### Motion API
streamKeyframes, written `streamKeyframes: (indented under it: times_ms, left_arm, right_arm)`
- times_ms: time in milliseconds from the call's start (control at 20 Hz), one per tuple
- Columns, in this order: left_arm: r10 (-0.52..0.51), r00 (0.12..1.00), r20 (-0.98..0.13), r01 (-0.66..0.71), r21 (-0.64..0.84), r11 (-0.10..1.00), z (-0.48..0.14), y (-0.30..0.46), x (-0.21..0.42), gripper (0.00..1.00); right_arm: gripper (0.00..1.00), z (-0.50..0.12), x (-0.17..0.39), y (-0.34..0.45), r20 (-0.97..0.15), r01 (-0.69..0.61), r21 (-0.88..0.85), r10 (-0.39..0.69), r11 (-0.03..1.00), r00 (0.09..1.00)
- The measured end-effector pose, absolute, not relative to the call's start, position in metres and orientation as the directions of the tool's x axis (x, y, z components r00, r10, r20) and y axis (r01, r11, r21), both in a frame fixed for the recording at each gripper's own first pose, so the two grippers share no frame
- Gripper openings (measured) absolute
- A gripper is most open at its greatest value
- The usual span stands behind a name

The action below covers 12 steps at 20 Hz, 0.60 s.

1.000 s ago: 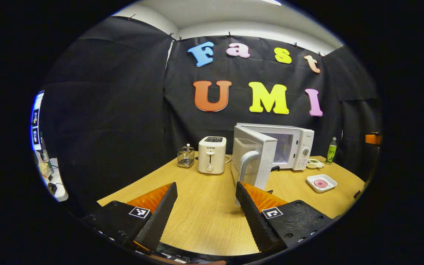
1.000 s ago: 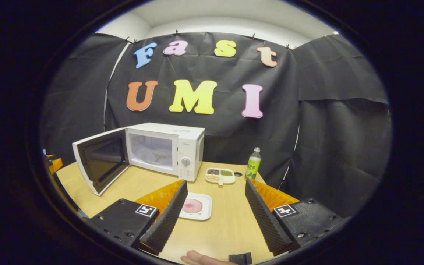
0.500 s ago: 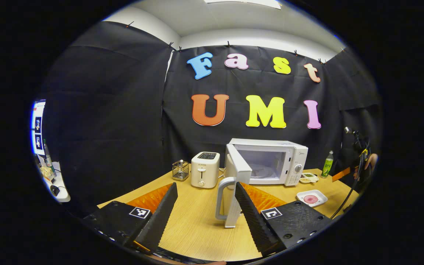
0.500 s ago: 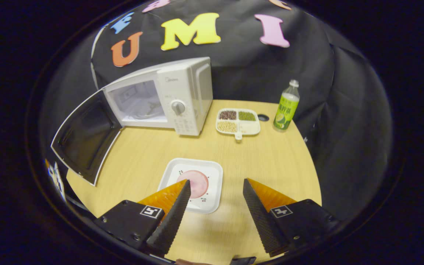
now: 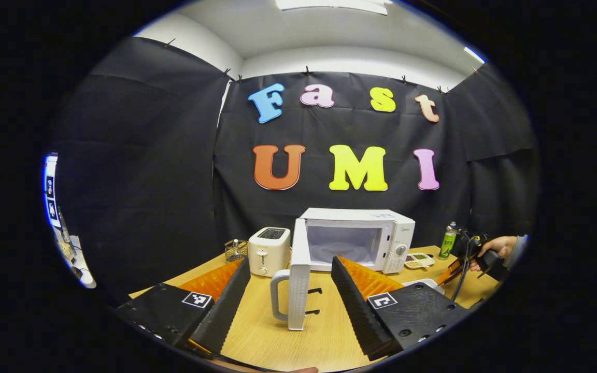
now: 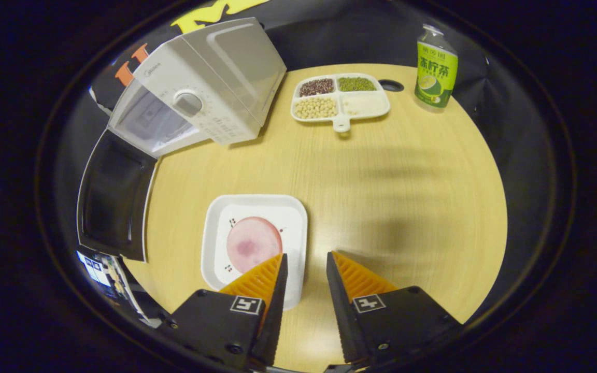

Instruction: Open the microwave oven with the left hand, put the food in, and close the microwave oven.

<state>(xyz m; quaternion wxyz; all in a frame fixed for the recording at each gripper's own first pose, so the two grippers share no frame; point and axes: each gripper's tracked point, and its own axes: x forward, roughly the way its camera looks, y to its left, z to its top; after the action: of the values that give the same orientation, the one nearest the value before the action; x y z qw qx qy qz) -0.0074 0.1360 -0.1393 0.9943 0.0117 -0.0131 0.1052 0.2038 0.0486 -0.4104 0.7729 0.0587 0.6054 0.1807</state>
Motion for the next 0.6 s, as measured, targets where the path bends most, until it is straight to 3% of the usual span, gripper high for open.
streamKeyframes:
  times_ms: [50,100,150,250,300,450,600]
  left_arm:
    - [0.198,0.98,0.033,-0.199,0.025,0.98,-0.135,0.132,-0.008,0.93]
    - [0.193,0.98,0.043,-0.195,0.035,0.98,-0.13,0.129,-0.009,0.93]
    - [0.197,0.979,0.057,-0.2,0.049,0.979,-0.124,0.128,-0.012,0.93]
    - [0.206,0.975,0.08,-0.212,0.08,0.974,-0.117,0.124,-0.015,0.93]
    - [0.205,0.975,0.085,-0.213,0.093,0.973,-0.114,0.121,-0.017,0.93]
    - [0.194,0.977,0.089,-0.204,0.119,0.972,-0.109,0.109,-0.02,0.93]
    - [0.181,0.977,0.11,-0.191,0.094,0.977,-0.098,0.099,-0.023,0.93]
  right_arm:
    - [0.34,-0.414,0.203,0.054,-0.91,-0.2,0.346,0.38,0.916,0.168]
    - [0.37,-0.415,0.199,0.061,-0.902,-0.187,0.394,0.417,0.9,0.113]
    - [0.19,-0.419,0.192,0.062,-0.899,-0.17,0.419,0.434,0.892,0.059]
    - [0.0,-0.428,0.184,0.065,-0.878,-0.14,0.476,0.478,0.868,-0.018]
    - [0.05,-0.428,0.184,0.066,-0.865,-0.125,0.502,0.5,0.856,-0.043]
    - [0.0,-0.428,0.184,0.068,-0.827,-0.092,0.562,0.561,0.822,-0.039]
    - [0.04,-0.426,0.177,0.068,-0.8,-0.079,0.599,0.6,0.797,-0.022]
